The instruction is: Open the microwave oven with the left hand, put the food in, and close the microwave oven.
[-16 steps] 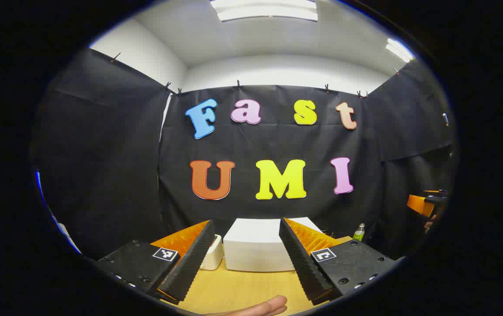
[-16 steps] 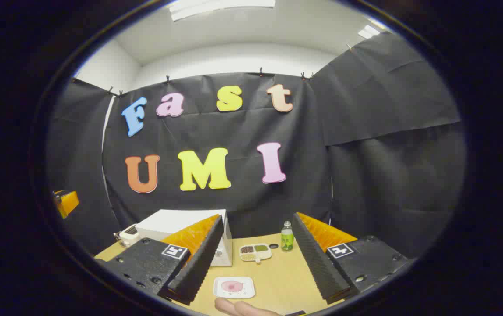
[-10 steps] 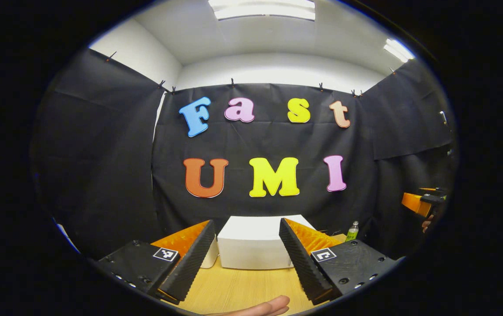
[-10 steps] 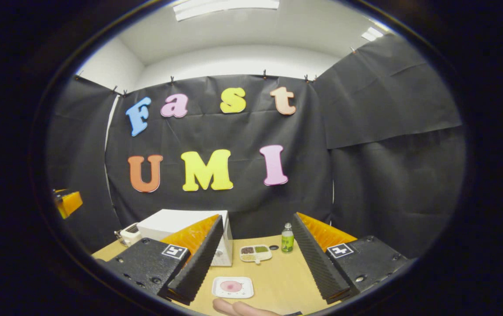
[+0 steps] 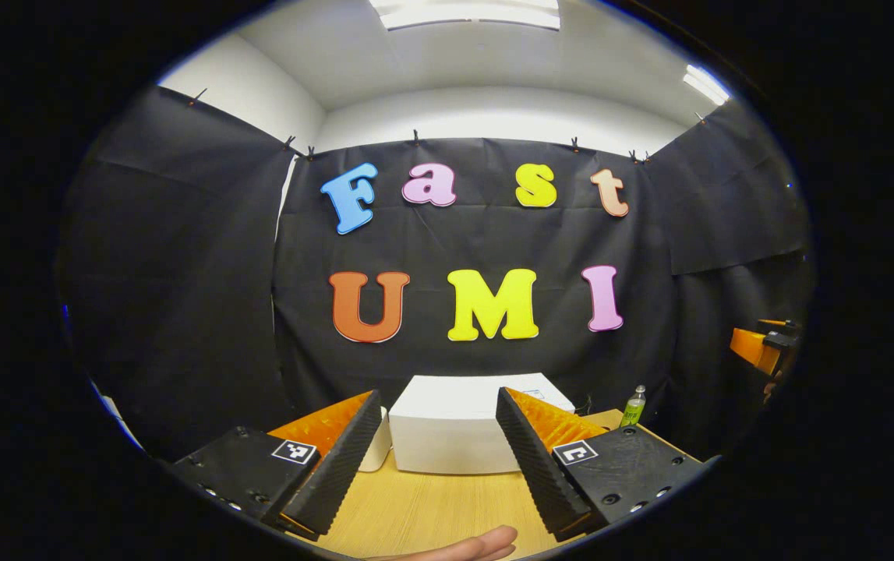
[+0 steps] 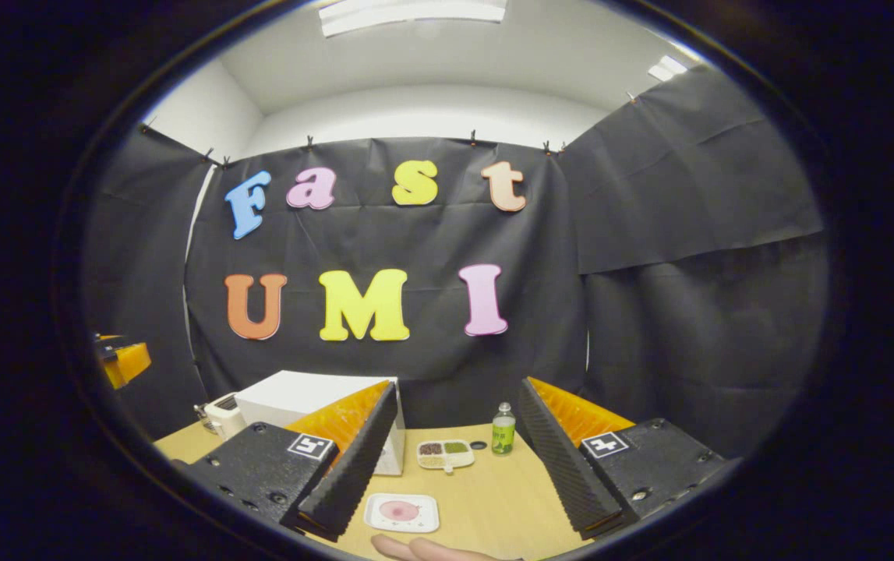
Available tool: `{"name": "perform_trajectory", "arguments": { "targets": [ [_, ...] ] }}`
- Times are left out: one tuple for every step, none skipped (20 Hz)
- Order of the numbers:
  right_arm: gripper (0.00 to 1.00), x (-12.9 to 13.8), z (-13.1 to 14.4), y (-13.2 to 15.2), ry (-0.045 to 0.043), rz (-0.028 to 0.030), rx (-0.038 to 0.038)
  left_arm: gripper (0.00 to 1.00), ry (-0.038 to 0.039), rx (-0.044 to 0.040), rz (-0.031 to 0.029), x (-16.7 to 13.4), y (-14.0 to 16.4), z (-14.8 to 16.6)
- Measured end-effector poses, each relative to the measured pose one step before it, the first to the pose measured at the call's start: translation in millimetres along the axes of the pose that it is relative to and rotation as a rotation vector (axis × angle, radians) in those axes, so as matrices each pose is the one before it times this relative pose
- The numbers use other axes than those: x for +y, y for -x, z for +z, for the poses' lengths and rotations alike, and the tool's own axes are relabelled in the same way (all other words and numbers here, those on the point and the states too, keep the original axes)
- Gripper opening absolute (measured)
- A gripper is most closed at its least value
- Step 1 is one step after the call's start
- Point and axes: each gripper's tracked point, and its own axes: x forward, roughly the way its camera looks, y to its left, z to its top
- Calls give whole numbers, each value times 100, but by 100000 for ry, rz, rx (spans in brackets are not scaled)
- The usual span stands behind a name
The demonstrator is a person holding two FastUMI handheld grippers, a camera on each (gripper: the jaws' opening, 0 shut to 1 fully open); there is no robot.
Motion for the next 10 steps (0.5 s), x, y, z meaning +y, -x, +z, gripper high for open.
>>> {"name": "perform_trajectory", "arguments": {
  "targets": [
    [91,-278,103,-33,1487,-837,-1553,83,769,482,729,57,-532,-389],
    [92,-86,-6,6,865,-517,-855,82,911,769,1022,-40,-709,-567],
    [100,184,-260,-9,259,587,-215,94,726,1282,479,-191,-785,-785],
    [92,256,-152,84,-429,1386,6,94,680,1474,80,-556,-824,-786],
    [92,-60,-105,83,-892,1033,183,94,152,1074,-431,-649,-840,-815],
    [100,-82,-73,61,-666,857,61,94,-377,528,-201,-754,-891,-650],
    [100,-152,-61,-86,-207,508,-246,94,-416,156,-1052,-685,-982,-697],
    [100,-155,100,-13,103,332,-438,94,-392,-180,-249,-552,-960,-490],
    [92,-272,-177,-63,-144,35,-44,94,-464,-581,-1063,-787,-1048,-499],
    [92,-215,-36,13,-288,184,120,93,-127,220,-1370,-852,-1083,-644]
  ]
}}
